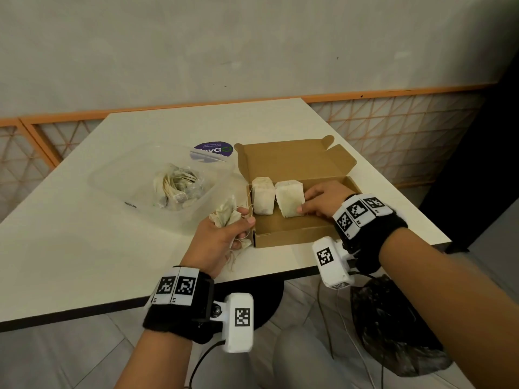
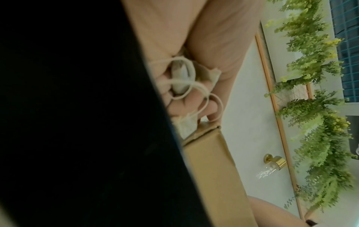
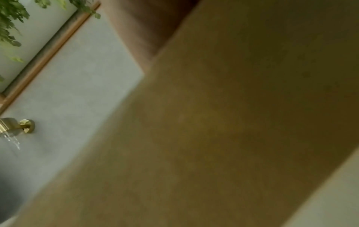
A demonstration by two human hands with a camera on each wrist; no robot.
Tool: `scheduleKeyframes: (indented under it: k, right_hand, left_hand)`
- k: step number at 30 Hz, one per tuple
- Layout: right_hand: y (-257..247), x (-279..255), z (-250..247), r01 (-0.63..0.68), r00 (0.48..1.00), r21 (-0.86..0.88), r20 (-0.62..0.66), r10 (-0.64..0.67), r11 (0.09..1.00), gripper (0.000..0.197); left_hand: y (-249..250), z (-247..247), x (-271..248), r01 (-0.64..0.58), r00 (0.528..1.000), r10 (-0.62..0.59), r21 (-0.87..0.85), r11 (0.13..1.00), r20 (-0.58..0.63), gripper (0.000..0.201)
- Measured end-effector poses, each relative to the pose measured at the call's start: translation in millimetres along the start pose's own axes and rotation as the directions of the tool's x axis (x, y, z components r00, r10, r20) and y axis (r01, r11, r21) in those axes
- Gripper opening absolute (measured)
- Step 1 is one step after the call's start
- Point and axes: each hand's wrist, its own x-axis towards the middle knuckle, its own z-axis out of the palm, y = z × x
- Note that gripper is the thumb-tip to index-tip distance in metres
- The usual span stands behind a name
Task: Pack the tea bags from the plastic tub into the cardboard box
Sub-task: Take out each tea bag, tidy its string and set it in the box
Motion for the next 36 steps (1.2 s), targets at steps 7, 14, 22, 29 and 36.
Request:
scheduleKeyframes:
  k: [7, 14, 22, 29, 36]
  right_hand:
    - [4.1, 1.3, 1.8, 0.051, 0.997, 0.101, -0.06, -0.045, 0.994, 0.013]
    - [-2.8, 2.0, 2.8, -0.029, 0.998, 0.066, -0.049, 0.032, 0.997, 0.015]
    - [5.2, 7.0, 5.8, -0.036, 0.994, 0.104, -0.095, 0.046, 0.994, 0.027]
    - [1.1, 6.0, 5.8, -0.037, 0.998, -0.012, -0.046, 0.037, 0.999, 0.017]
    - [2.5, 11.1, 6.6, -0.065, 0.995, -0.069, -0.075, 0.06, 0.995, 0.023]
  left_hand:
    - [1.0, 0.9, -0.2, 0.005, 1.0, -0.005, 0.009, 1.0, 0.001, 0.016]
    - [2.6, 2.6, -0.1, 0.024, 1.0, -0.024, 0.009, 1.0, -0.001, 0.016]
    - [1.8, 1.6, 1.0, 0.029, 1.0, -0.029, 0.016, 0.999, -0.004, 0.016]
    - [2.4, 1.9, 0.5, 0.029, 1.0, -0.029, 0.018, 0.999, -0.003, 0.016]
    - [2.3, 1.5, 0.4, 0.032, 0.999, -0.032, 0.02, 0.999, -0.006, 0.016]
